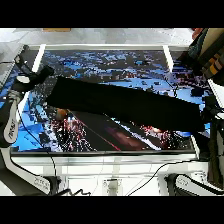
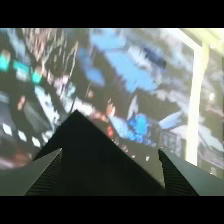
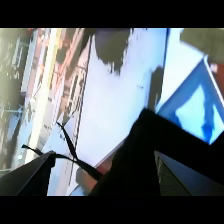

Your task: Fold the clothes and pants, and hang the long-sleeved shirts on hangers.

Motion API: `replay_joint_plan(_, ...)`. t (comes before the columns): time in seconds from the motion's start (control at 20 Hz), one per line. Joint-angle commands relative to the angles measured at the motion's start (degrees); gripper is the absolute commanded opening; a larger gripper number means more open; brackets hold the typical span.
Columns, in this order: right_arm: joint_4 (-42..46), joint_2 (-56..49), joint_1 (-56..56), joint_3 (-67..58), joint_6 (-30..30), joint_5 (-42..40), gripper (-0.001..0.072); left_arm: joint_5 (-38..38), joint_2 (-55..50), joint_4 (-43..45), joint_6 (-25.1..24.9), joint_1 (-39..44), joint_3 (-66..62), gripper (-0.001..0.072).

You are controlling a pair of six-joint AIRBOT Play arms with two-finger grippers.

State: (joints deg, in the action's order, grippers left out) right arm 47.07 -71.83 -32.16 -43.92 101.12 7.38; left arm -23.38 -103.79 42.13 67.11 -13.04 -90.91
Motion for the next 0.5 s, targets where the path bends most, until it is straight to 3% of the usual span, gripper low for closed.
replay_joint_plan(0.0,3.89,0.44,-0.33,-0.66,-0.31,1.22,0.0698,-10.19,4.33,3.15,-2.29,-3.63,-0.22,0.0707)
replay_joint_plan(0.2,7.23,1.38,-0.7,-0.66,-0.31,5.14,0.069,-32.74,5.38,14.73,15.58,-11.06,0.94,0.0699)
replay_joint_plan(0.3,8.35,1.36,-0.7,-0.66,-0.31,7.15,0.069,-37.75,6.08,15.76,15.82,-12.9,4.9,0.0651)
replay_joint_plan(0.45,8.74,1.36,-0.7,-0.66,-0.31,8.37,0.069,-33.35,8.11,15.02,16.22,-12.52,13.33,0.0628)
